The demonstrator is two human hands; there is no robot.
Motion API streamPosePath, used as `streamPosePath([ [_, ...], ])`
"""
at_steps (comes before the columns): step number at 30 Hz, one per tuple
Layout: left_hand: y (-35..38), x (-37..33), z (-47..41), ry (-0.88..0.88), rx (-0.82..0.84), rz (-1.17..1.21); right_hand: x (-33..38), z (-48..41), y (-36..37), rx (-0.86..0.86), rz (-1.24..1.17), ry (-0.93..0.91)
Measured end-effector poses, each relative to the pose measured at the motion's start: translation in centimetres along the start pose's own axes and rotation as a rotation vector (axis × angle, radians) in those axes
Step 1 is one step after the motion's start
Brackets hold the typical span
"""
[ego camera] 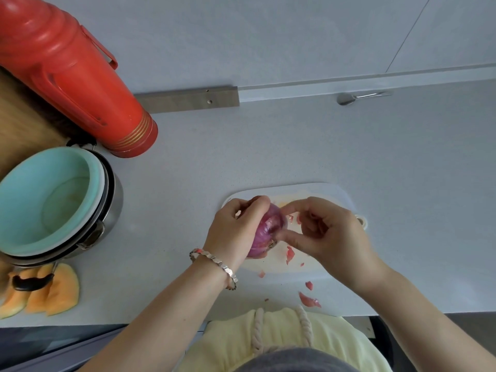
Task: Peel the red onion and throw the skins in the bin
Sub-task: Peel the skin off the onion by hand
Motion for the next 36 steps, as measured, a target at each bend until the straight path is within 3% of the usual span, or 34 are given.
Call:
streamPosePath([
  [10,-0.3,-1.5,0.5,0.128,-0.058,-0.171,1.2,-0.3,0.0,0.007,0.181,-0.059],
  [17,0.1,-0.5,-0.3,0.037,0.015,-0.079,1.3,-0.2,0.4,0.046,0.146,-0.055],
  [21,2.0,1.2,0.0,-0.227,0.232,0.289,0.0,0.1,0.6,0.103,-0.242,0.094],
  [25,2.3,1.8,0.3,-0.308,0.233,0.617,-2.1,0.4,1.2,0.053,-0.867,0.281],
  [27,2.4,1.6,0.3,-0.290,0.256,0.672,-3.0,0.6,1.1,-0.008,-1.014,0.349],
  [29,2.3,1.4,0.3,-0.262,0.264,0.670,-3.5,0.7,0.6,-0.049,-0.973,0.368],
  [36,2.4,1.5,0.5,-0.244,0.204,0.595,0.0,0.9,0.7,0.008,-0.339,0.222],
])
Point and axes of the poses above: each hand's wrist, its own z-axis away from the middle knuckle, its own y-axis out of the palm, x = y × z, the point moved 8 cm from there along -z, towards the middle knuckle, and after that the axes turned 9 degrees about x, right-handed, at the moved point
